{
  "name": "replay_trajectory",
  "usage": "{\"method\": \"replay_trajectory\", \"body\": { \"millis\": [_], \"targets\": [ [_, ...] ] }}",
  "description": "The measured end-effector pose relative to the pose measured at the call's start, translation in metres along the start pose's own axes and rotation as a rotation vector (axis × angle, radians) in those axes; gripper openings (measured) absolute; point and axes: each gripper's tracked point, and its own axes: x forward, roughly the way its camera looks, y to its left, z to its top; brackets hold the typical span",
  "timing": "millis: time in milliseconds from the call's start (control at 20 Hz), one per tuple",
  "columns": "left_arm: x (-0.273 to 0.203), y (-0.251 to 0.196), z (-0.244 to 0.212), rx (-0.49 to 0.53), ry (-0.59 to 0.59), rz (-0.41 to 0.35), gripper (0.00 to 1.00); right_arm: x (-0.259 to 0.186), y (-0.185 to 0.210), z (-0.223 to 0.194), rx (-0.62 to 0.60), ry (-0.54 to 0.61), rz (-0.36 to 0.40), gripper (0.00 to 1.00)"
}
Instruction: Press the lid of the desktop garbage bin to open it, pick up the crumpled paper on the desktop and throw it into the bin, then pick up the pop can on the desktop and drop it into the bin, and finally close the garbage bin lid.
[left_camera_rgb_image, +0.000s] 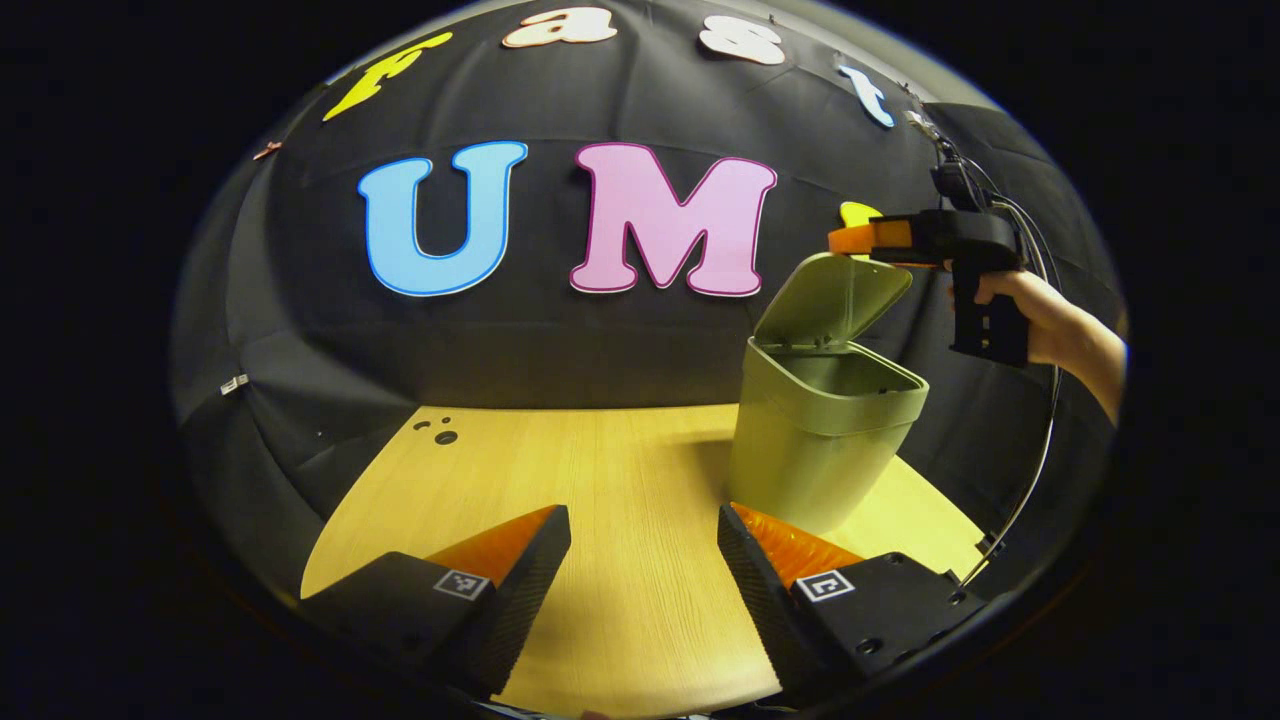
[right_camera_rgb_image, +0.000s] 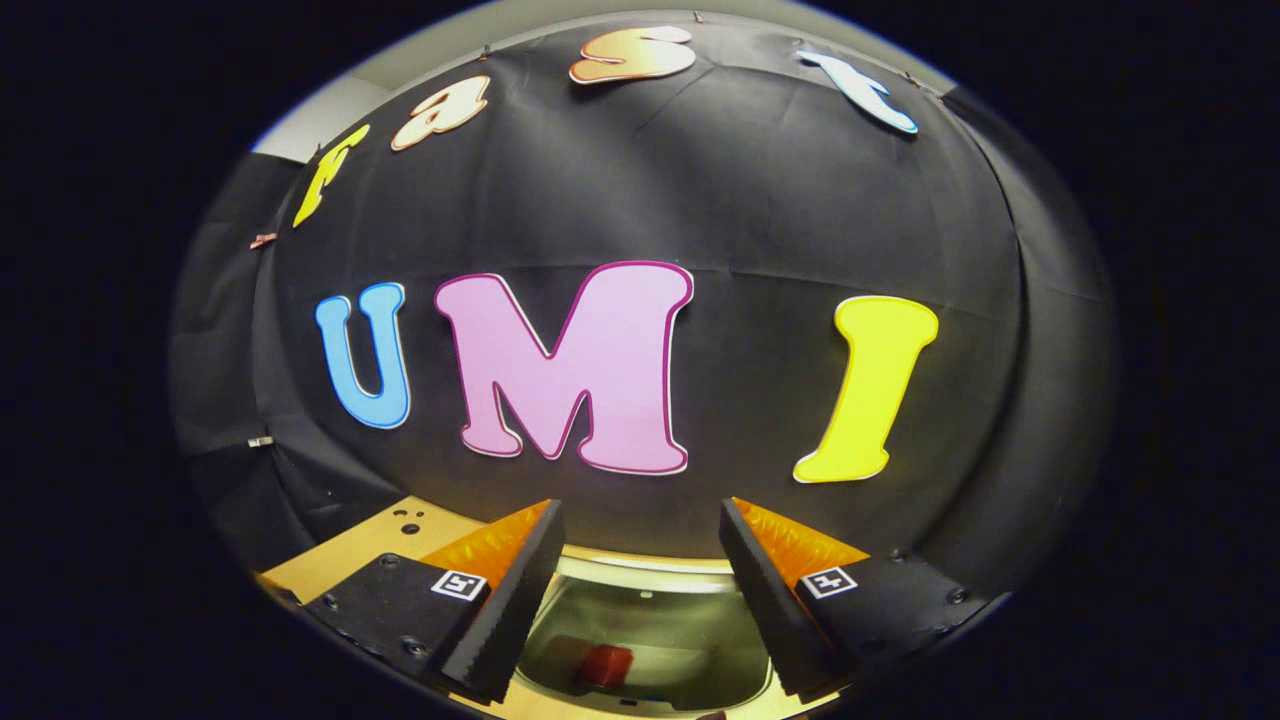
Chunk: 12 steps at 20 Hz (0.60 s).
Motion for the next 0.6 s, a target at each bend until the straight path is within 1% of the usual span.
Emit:
{"method": "replay_trajectory", "body": {
  "millis": [300, 600],
  "targets": [
    [0.001, -0.010, -0.001, 0.020, 0.006, -0.023, 0.95, -0.017, 0.003, -0.045, -0.046, 0.080, -0.003, 0.98],
    [0.003, -0.014, -0.001, 0.028, 0.008, -0.032, 0.95, -0.026, 0.005, -0.077, 0.024, 0.130, -0.001, 0.98]
  ]
}}
